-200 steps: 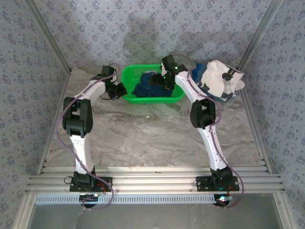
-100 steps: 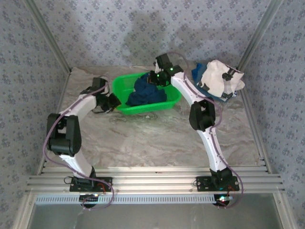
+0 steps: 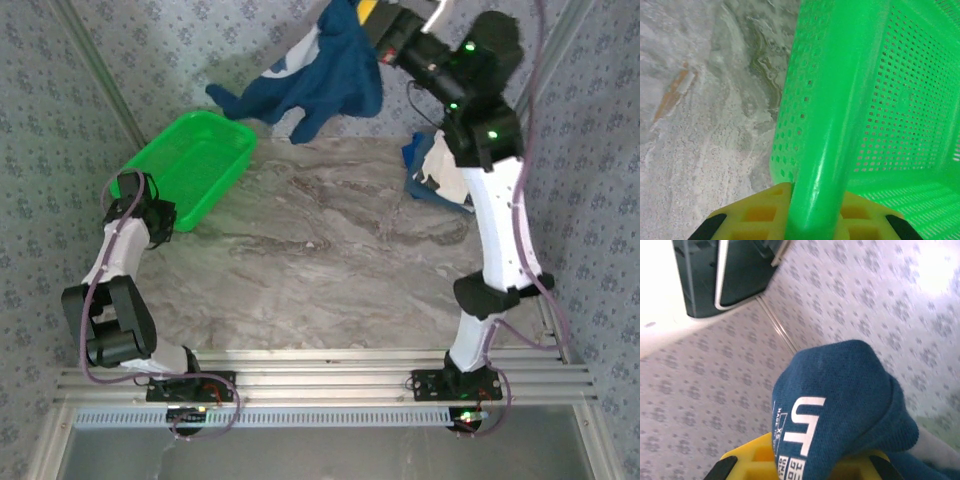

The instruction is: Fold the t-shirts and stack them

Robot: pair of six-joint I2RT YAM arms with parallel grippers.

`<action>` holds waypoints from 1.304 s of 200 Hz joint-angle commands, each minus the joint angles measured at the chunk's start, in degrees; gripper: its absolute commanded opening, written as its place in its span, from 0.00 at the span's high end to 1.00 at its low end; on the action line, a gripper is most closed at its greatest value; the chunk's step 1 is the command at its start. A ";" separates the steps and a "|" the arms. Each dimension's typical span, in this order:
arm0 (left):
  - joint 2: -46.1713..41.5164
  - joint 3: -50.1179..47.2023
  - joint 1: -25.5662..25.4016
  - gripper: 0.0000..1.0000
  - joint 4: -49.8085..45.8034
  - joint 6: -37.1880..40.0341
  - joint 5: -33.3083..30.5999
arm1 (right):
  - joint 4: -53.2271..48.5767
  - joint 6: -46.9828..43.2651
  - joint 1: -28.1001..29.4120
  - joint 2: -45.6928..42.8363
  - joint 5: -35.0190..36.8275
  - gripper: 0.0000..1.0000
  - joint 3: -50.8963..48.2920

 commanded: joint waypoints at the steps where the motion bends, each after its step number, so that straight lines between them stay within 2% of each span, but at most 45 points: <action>1: -2.97 -0.11 -0.28 1.00 2.04 -7.05 -4.76 | -1.53 0.41 -0.56 0.43 0.02 1.00 -1.33; 46: -4.25 -3.02 0.13 1.00 0.57 -14.95 -10.71 | -8.04 -0.78 -1.12 -1.17 -3.13 1.00 -1.82; 78: -3.12 -2.41 0.16 1.00 1.02 -15.98 -10.92 | -16.05 -2.80 -1.18 -0.93 -5.97 1.00 -3.57; 102: -2.92 -3.35 0.20 1.00 2.52 -17.07 -11.13 | -21.64 -7.29 1.42 -1.15 -6.26 1.00 -10.52; 133: -2.44 -4.26 -0.71 1.00 6.90 -15.73 -9.24 | -28.99 -13.49 7.10 1.42 -1.79 1.00 -19.61; 138: -2.52 -4.23 -1.03 0.95 7.48 -15.27 -8.90 | -30.13 -13.99 8.03 2.27 -0.92 1.00 -21.14; 143: -2.58 -4.32 -1.36 0.85 8.09 -15.03 -8.29 | -30.70 -14.26 8.70 3.11 -0.48 1.00 -22.69; 154: -3.12 -4.67 -1.64 0.53 9.87 -14.57 -6.51 | -30.53 -14.36 10.54 5.40 -0.37 0.99 -25.63; 164: -4.02 -4.23 -1.96 0.33 10.08 -13.38 -4.93 | -29.17 -13.89 12.01 7.68 -1.47 0.95 -28.07; 175: -5.41 -2.78 -2.47 0.21 8.11 -11.54 -4.10 | -27.19 -12.88 13.35 10.99 -4.00 0.87 -29.09; 179: -5.97 -2.36 -2.56 0.19 7.50 -10.84 -3.72 | -26.26 -12.49 13.79 12.34 -5.33 0.81 -29.02; 185: -7.11 -2.01 -2.61 0.16 7.29 -9.71 -3.19 | -24.49 -11.12 14.22 14.40 -7.74 0.66 -28.86; 188: -7.76 -1.74 -2.83 0.04 7.18 -9.06 -2.99 | -23.51 -10.22 14.49 15.43 -8.88 0.60 -28.72; 191: -8.40 -1.45 -2.99 0.01 6.77 -8.48 -2.87 | -22.64 -9.13 14.58 16.51 -10.08 0.55 -28.37; 195: -9.17 -0.81 -3.27 0.01 5.92 -7.71 -2.84 | -21.88 -7.81 14.83 17.91 -11.61 0.48 -27.46; 205: -11.10 0.89 -3.76 0.00 2.84 -5.78 -2.80 | -21.50 -5.88 15.36 21.75 -16.28 0.37 -23.15; 216: -13.43 2.16 -4.52 0.00 0.63 -3.65 -2.51 | -23.53 -6.22 15.92 23.69 -19.32 0.32 -19.20; 225: -15.36 3.05 -5.27 0.00 -1.44 -1.62 -2.41 | -25.48 -7.37 15.71 22.75 -19.12 0.28 -18.61; 234: -17.32 4.20 -6.34 0.00 -4.71 0.31 -2.49 | -26.92 -8.19 14.76 20.50 -18.53 0.08 -20.30; 239: -18.44 4.50 -7.23 0.00 -5.98 1.37 -2.48 | -28.12 -8.96 13.92 18.64 -18.24 0.01 -21.81; 261: -22.62 4.65 -13.83 0.00 -11.00 5.84 -2.33 | -33.11 -13.53 8.94 7.19 -14.48 0.00 -32.61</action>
